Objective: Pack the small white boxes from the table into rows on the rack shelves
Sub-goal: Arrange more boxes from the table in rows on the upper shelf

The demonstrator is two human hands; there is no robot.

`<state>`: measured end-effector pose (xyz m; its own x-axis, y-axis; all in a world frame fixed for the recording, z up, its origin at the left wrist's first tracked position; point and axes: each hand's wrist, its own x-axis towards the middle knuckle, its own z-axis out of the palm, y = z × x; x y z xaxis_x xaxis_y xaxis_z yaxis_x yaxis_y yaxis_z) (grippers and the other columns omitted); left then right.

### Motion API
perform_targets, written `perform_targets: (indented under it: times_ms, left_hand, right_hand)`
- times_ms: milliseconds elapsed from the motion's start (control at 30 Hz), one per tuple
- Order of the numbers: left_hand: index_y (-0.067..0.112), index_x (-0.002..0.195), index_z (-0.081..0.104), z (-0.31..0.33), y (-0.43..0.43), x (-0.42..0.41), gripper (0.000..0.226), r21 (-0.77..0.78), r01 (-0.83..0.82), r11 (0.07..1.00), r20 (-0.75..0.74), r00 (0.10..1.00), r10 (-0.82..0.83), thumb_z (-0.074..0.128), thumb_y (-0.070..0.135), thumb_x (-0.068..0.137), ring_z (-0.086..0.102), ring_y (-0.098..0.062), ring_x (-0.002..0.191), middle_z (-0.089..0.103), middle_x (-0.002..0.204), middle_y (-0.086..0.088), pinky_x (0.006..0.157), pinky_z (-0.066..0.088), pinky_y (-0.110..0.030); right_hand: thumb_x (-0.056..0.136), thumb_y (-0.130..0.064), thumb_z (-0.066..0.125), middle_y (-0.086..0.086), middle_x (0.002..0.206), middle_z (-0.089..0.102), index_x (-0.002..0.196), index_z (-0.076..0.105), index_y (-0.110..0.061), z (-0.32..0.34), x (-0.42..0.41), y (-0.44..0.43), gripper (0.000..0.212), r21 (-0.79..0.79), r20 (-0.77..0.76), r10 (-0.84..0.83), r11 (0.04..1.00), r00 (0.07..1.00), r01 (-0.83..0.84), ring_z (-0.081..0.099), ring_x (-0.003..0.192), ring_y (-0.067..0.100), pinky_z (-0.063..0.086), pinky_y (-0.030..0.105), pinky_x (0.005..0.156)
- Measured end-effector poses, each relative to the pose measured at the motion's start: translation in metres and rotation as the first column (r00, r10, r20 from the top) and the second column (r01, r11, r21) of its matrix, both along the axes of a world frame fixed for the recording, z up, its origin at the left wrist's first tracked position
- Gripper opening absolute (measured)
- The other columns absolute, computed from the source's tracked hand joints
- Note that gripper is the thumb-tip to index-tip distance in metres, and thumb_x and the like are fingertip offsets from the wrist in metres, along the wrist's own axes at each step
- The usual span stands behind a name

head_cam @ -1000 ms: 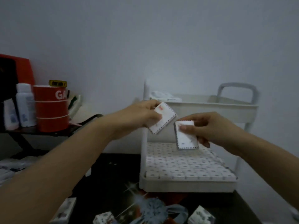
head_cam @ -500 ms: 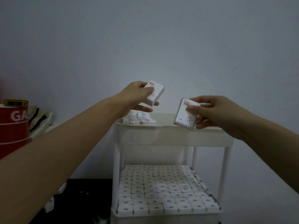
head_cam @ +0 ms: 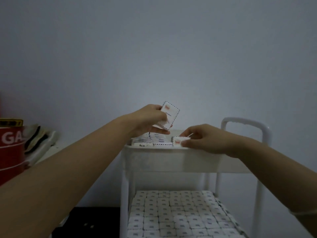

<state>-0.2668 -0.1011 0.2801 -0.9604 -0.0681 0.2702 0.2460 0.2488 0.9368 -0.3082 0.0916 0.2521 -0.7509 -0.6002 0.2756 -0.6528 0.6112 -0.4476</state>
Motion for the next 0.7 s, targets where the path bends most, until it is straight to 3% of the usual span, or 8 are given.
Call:
perform_targets:
  times_ms: [167,233,267,333,400,500,600,700]
  left_hand:
    - [0.003,0.125,0.055,-0.01,0.007,-0.013,0.036,-0.024,0.051,0.998,-0.005,0.999,-0.051,0.046,-0.008,0.092,0.065,-0.029,0.098,0.062,0.119,-0.019,0.081,0.059,-0.04]
    - [0.007,0.126,0.053,-0.015,0.009,-0.017,0.034,0.001,0.059,0.998,0.008,0.998,-0.059,0.052,-0.003,0.093,0.07,-0.028,0.094,0.067,0.112,-0.02,0.076,0.06,-0.035]
    - [0.008,0.126,0.053,-0.017,0.009,-0.018,0.034,-0.012,0.056,0.998,0.016,0.998,-0.056,0.055,0.001,0.093,0.071,-0.025,0.091,0.069,0.108,-0.019,0.071,0.059,-0.031]
    - [0.008,0.125,0.056,-0.018,0.009,-0.021,0.03,-0.107,0.042,0.993,0.021,0.999,-0.04,0.055,0.01,0.095,0.07,-0.017,0.082,0.072,0.101,-0.013,0.06,0.051,-0.024]
    - [0.007,0.12,0.06,-0.018,0.009,-0.021,0.028,-0.178,0.061,0.982,0.03,0.998,-0.056,0.049,0.017,0.096,0.07,-0.013,0.081,0.074,0.096,-0.008,0.062,0.046,-0.024]
    - [0.009,0.115,0.061,-0.018,0.01,-0.017,0.033,-0.247,0.056,0.967,0.034,0.998,-0.049,0.037,0.026,0.1,0.07,-0.002,0.084,0.076,0.091,-0.002,0.081,0.047,-0.025]
    - [0.015,0.115,0.054,-0.021,0.013,-0.011,0.039,-0.461,-0.183,0.868,-0.118,0.983,0.144,0.029,0.042,0.102,0.065,0.007,0.074,0.076,0.082,0.004,0.079,0.033,-0.006]
    - [0.023,0.115,0.053,-0.028,0.014,-0.005,0.024,-0.523,-0.392,0.757,-0.315,0.914,0.256,0.042,0.033,0.097,0.061,-0.002,0.081,0.074,0.08,0.011,0.082,0.047,-0.027]
  right_hand:
    - [0.101,-0.04,0.043,-0.009,0.099,0.072,0.104,0.071,-0.022,0.0,-0.008,-0.001,0.034,-0.213,0.185,0.004,0.976,0.983,0.036,0.068,0.085,0.007,0.055,0.026,0.079]
    - [0.099,-0.024,0.051,-0.004,0.119,0.061,0.123,0.054,-0.019,-0.002,-0.015,-0.004,0.025,-0.342,0.064,-0.059,0.937,0.996,0.078,0.068,0.085,0.013,0.06,0.031,0.073]
    - [0.096,-0.015,0.057,-0.005,0.13,0.049,0.134,0.039,-0.023,-0.003,-0.018,-0.004,0.043,-0.35,-0.015,-0.083,0.934,0.996,0.073,0.067,0.088,0.016,0.06,0.031,0.07]
    - [0.091,-0.006,0.062,-0.008,0.14,0.036,0.141,0.024,-0.036,-0.005,-0.024,-0.005,0.07,-0.32,-0.147,-0.027,0.947,0.989,-0.022,0.063,0.097,0.017,0.06,0.029,0.068]
    - [0.09,-0.007,0.063,-0.005,0.134,0.051,0.128,0.042,-0.029,-0.005,-0.027,-0.003,0.049,-0.337,-0.225,0.094,0.926,0.97,-0.168,0.067,0.093,0.015,0.061,0.031,0.067]
    - [0.088,-0.022,0.067,-0.002,0.1,0.067,0.105,0.061,-0.026,0.0,-0.03,0.005,0.018,-0.338,-0.232,0.145,0.915,0.962,-0.219,0.068,0.076,0.012,0.06,0.029,0.062]
    - [0.088,-0.038,0.062,-0.002,0.096,0.067,0.096,0.064,-0.023,0.006,-0.032,0.01,0.017,-0.26,-0.218,0.041,0.961,0.975,-0.098,0.067,0.078,0.014,0.06,0.033,0.066]
    - [0.093,-0.042,0.056,0.001,0.108,0.063,0.111,0.058,-0.02,0.01,-0.039,0.01,0.028,-0.016,-0.347,-0.145,0.989,0.927,0.148,0.066,0.083,0.018,0.056,0.038,0.077]
